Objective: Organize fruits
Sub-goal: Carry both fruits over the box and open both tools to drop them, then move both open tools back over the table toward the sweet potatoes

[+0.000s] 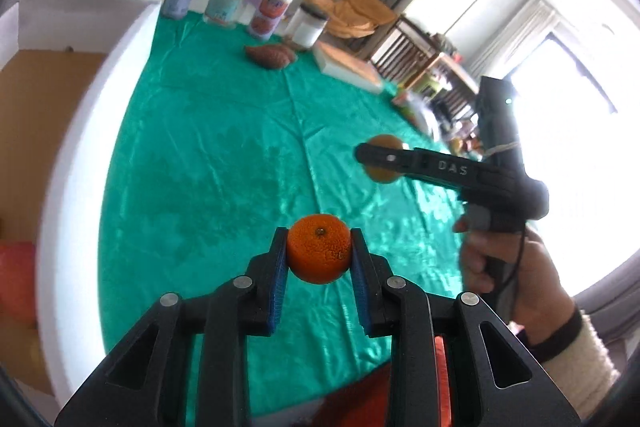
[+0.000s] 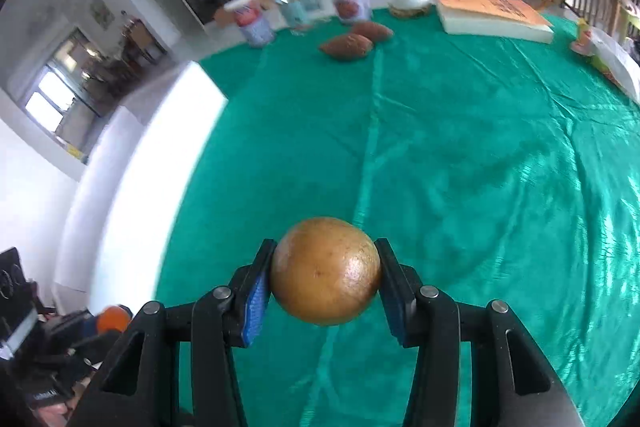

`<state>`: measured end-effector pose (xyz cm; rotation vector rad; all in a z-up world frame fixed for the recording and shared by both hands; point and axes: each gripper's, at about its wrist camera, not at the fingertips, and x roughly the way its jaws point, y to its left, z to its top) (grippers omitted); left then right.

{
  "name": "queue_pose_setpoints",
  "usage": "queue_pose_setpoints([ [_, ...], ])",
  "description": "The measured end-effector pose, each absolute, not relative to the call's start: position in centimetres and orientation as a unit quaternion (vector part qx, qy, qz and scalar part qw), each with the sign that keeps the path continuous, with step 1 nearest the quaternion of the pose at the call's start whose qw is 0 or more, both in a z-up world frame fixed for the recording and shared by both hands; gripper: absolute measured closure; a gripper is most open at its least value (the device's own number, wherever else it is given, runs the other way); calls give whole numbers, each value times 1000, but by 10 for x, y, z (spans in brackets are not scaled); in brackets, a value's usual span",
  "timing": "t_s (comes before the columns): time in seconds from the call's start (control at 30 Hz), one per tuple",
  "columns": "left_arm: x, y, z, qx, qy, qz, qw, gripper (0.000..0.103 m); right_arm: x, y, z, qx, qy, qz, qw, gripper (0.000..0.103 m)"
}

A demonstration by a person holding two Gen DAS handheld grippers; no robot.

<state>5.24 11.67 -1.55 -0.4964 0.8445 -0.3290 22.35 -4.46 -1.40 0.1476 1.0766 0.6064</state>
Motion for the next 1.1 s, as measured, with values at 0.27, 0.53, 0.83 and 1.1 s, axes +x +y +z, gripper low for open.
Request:
queue_pose_setpoints([
  [0.27, 23, 267, 32, -288, 343, -11, 894, 74, 164, 148, 22, -11, 478, 447, 756, 54],
  [0.53, 40, 371, -75, -344, 441, 152, 815, 74, 148, 261, -42, -126, 496, 435, 741, 54],
  [0.83, 32, 366, -76, -320, 438, 177, 821, 22, 152, 222, -26, -55, 432, 432, 790, 12],
  [1.1, -3, 306, -16, -213, 380, 112, 893, 7, 155, 42, -34, -8, 356, 282, 891, 0],
])
